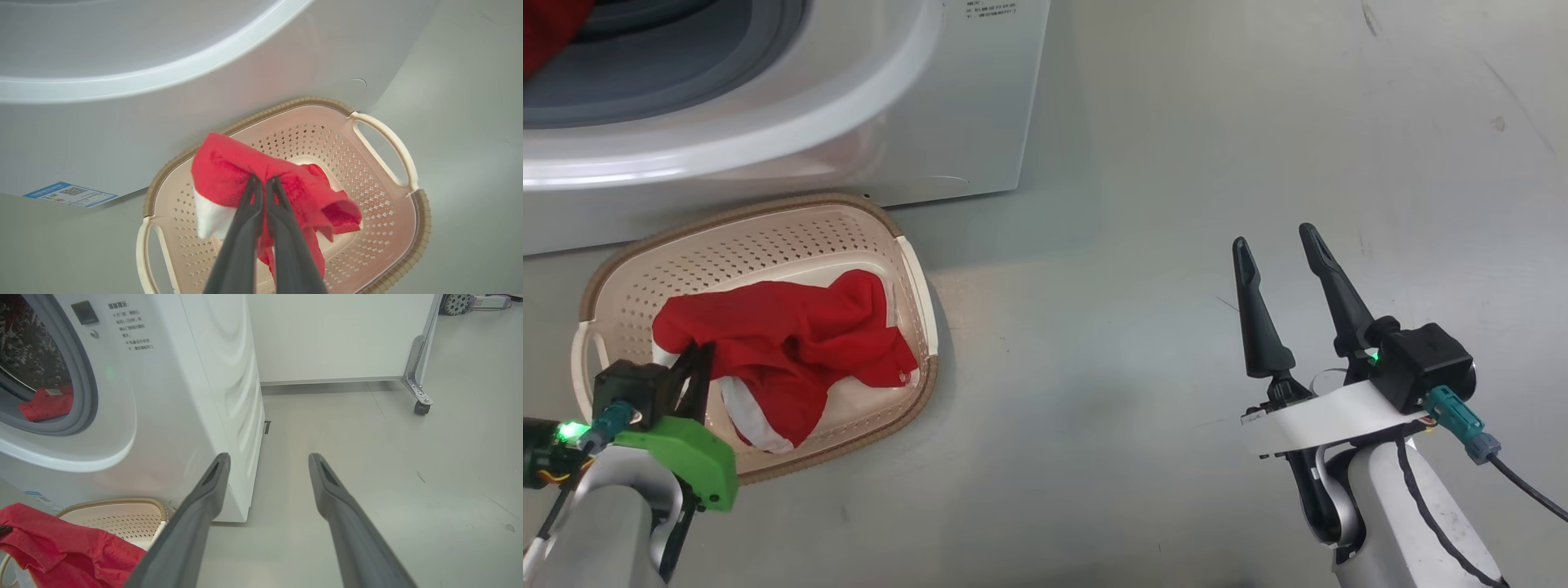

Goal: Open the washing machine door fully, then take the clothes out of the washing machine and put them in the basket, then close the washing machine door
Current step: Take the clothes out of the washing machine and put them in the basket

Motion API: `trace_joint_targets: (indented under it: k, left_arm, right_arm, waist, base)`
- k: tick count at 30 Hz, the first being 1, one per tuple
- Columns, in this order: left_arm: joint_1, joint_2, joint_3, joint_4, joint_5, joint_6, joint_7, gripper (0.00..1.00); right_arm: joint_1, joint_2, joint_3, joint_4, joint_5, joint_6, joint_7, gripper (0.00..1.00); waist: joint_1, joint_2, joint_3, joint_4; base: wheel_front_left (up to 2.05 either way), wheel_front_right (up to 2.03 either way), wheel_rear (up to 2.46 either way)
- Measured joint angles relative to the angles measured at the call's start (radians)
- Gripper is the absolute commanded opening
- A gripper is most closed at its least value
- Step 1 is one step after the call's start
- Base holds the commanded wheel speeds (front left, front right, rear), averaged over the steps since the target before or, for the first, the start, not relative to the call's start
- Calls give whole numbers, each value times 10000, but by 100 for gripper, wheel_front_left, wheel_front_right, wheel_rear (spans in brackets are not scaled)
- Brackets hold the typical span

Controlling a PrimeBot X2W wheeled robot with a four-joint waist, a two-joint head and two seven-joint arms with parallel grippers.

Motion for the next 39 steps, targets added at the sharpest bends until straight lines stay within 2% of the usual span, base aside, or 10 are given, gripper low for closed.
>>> trace_joint_targets:
  k: [14, 15, 16, 17, 18, 19, 29, 39]
  left_arm:
    - [-809, -173, 228, 1820, -138, 169, 263, 0]
    - [-858, -207, 226, 1883, -142, 180, 263, 11]
    - [-906, -232, 222, 1944, -142, 180, 259, 11]
    - [-949, -247, 234, 1990, -150, 180, 240, 28]
    - [-993, -268, 265, 2048, -221, 180, 213, 73]
    - [-1042, -291, 276, 2119, -286, 180, 201, 100]
    - [-1309, -458, 50, 2522, -267, 163, -33, 100]
    - [-1455, -575, -270, 2320, -81, 86, -378, 100]
  right_arm:
    - [-140, 0, 44, 10, -117, -4, 0, 100]
    - [-141, -2, 52, 12, -117, -6, 0, 100]
    - [-141, -2, 59, 15, -117, -6, 0, 100]
    - [-141, -2, 63, 17, -117, -6, 0, 100]
    - [-142, -2, 67, 17, -117, -6, 0, 100]
    - [-142, -2, 69, 19, -117, -8, 0, 100]
    - [-151, -2, 71, 94, -117, -17, 0, 100]
    - [-192, -4, -94, 182, -109, -17, 0, 100]
  waist:
    - [0, 0, 213, 55]
    - [0, 0, 213, 55]
    - [0, 0, 213, 55]
    - [0, 0, 212, 56]
    - [0, 0, 210, 57]
    - [0, 0, 208, 59]
    - [0, 0, 105, 136]
    - [0, 0, -350, 375]
  base:
    - [0, 0, 0]
    - [0, 0, 0]
    - [0, 0, 0]
    - [0, 0, 0]
    - [0, 0, 0]
    - [0, 0, 0]
    - [0, 0, 0]
    - [0, 0, 0]
